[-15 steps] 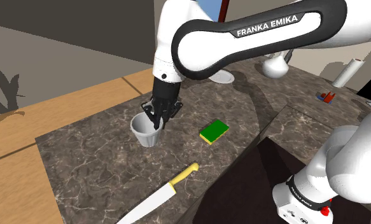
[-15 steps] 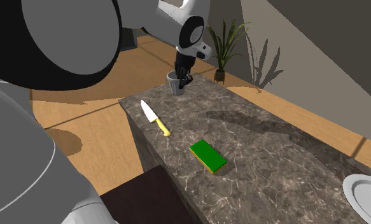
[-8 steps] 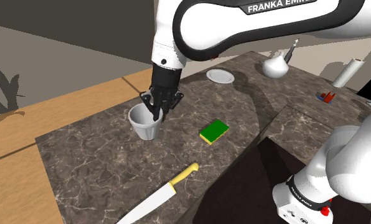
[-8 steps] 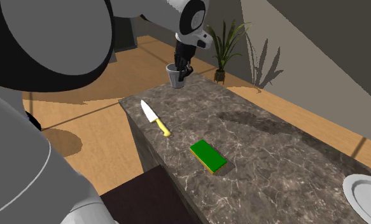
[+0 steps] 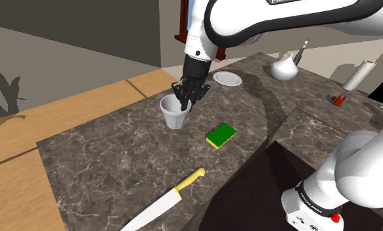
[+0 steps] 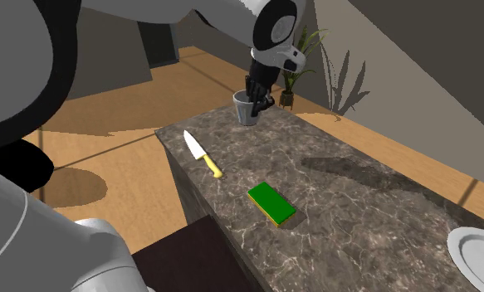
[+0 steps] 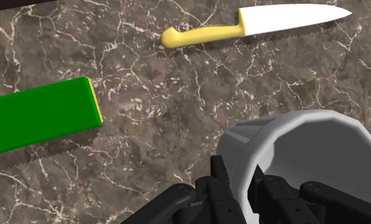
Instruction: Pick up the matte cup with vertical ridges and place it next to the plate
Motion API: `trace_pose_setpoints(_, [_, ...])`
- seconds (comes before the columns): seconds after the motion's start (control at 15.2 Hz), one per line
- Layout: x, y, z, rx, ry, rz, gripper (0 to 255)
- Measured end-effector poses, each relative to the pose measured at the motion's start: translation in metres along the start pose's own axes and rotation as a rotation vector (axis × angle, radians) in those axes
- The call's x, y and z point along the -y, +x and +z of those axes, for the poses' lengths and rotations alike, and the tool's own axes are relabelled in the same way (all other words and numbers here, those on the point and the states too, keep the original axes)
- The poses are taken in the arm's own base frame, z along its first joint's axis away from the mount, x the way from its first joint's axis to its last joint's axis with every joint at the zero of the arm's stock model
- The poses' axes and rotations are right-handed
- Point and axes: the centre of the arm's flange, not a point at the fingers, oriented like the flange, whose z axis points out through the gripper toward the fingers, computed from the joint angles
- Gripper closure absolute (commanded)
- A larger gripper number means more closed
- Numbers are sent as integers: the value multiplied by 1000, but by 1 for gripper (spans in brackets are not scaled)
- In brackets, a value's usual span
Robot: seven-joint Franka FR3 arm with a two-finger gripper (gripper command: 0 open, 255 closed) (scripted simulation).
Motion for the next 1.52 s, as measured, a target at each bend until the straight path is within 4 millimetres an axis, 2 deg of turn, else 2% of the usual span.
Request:
trace_pose_setpoints(0.4, [-77,18,-20,0,1,0,255])
trace_pose_setpoints(0.53, [-96,25,-26,0,1,-1,255])
trace_pose_setpoints(0.59, [-109,32,-28,0,0,-1,255])
trace_pose_setpoints(0.66, [-122,30,-31,1,0,0,255])
trace_pose_setpoints(1.52, [-287,70,-73,0,1,0,255])
